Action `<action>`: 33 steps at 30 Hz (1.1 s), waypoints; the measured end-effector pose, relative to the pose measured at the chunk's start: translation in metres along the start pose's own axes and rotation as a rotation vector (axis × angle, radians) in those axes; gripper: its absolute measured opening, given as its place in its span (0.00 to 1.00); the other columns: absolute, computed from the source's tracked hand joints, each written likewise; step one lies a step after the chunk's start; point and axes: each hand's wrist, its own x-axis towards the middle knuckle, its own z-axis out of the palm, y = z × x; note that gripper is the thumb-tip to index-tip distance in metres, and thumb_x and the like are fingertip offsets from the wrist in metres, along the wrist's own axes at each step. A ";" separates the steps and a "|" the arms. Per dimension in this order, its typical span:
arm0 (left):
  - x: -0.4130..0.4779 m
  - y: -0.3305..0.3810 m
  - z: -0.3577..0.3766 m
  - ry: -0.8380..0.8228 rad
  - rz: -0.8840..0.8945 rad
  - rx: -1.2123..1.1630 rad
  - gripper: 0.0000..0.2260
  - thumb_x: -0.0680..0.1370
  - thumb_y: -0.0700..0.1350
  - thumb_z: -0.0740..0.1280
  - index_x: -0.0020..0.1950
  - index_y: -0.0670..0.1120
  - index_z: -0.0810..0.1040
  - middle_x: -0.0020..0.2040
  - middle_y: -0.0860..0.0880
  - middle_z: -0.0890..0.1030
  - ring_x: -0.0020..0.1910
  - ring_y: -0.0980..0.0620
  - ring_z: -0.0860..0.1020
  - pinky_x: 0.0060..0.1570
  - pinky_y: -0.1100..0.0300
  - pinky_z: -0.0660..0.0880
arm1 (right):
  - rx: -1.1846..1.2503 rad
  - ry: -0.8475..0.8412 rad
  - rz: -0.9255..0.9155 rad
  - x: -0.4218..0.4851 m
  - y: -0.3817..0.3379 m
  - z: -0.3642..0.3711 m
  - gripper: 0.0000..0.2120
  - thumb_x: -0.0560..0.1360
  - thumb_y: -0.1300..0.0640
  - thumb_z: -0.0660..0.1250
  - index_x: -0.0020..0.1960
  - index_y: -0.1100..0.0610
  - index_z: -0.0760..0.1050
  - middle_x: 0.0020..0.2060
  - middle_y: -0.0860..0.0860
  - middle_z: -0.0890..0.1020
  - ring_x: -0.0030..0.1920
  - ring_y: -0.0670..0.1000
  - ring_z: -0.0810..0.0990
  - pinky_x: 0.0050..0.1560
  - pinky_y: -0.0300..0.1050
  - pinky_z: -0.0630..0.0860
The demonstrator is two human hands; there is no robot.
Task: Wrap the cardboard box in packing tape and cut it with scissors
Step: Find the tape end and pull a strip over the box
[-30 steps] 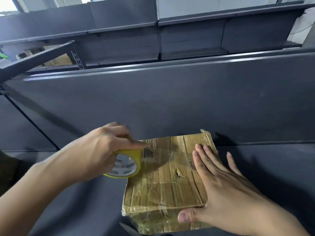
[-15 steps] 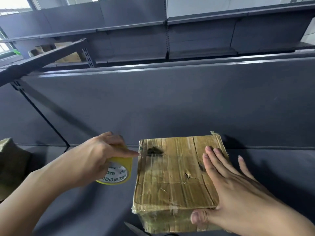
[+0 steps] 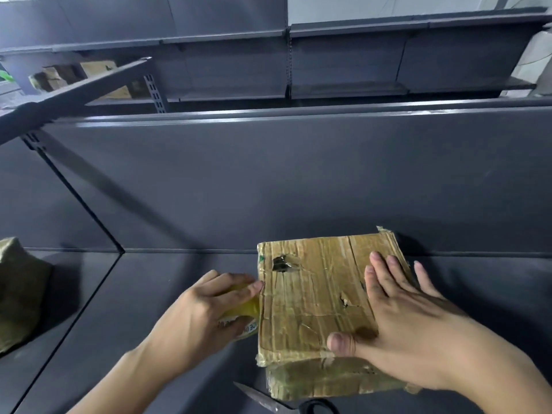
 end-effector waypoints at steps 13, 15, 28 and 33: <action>-0.006 0.014 0.023 0.139 -0.088 -0.107 0.21 0.73 0.59 0.72 0.63 0.52 0.84 0.59 0.59 0.82 0.41 0.55 0.75 0.38 0.57 0.79 | 0.057 0.209 -0.086 0.018 -0.106 0.027 0.65 0.65 0.18 0.55 0.79 0.60 0.29 0.76 0.62 0.27 0.77 0.62 0.26 0.77 0.65 0.35; -0.005 0.013 0.024 0.148 -0.078 -0.104 0.21 0.73 0.59 0.72 0.62 0.50 0.85 0.59 0.58 0.83 0.41 0.55 0.76 0.38 0.56 0.80 | 0.020 0.230 -0.098 0.021 -0.108 0.029 0.65 0.67 0.23 0.63 0.79 0.59 0.28 0.75 0.63 0.26 0.77 0.63 0.26 0.77 0.66 0.34; -0.020 -0.004 0.032 0.128 -0.051 -0.289 0.26 0.74 0.49 0.74 0.73 0.52 0.76 0.68 0.59 0.75 0.63 0.56 0.78 0.61 0.59 0.77 | 0.062 0.386 -0.153 0.020 -0.102 0.036 0.52 0.74 0.33 0.64 0.80 0.47 0.30 0.78 0.47 0.27 0.79 0.58 0.28 0.76 0.66 0.33; -0.026 -0.010 0.039 0.157 -0.136 -0.383 0.40 0.66 0.33 0.70 0.77 0.52 0.69 0.70 0.59 0.74 0.69 0.58 0.75 0.65 0.67 0.71 | 0.058 0.325 -0.144 0.021 -0.102 0.033 0.56 0.72 0.30 0.64 0.80 0.48 0.29 0.78 0.47 0.28 0.78 0.56 0.27 0.76 0.66 0.32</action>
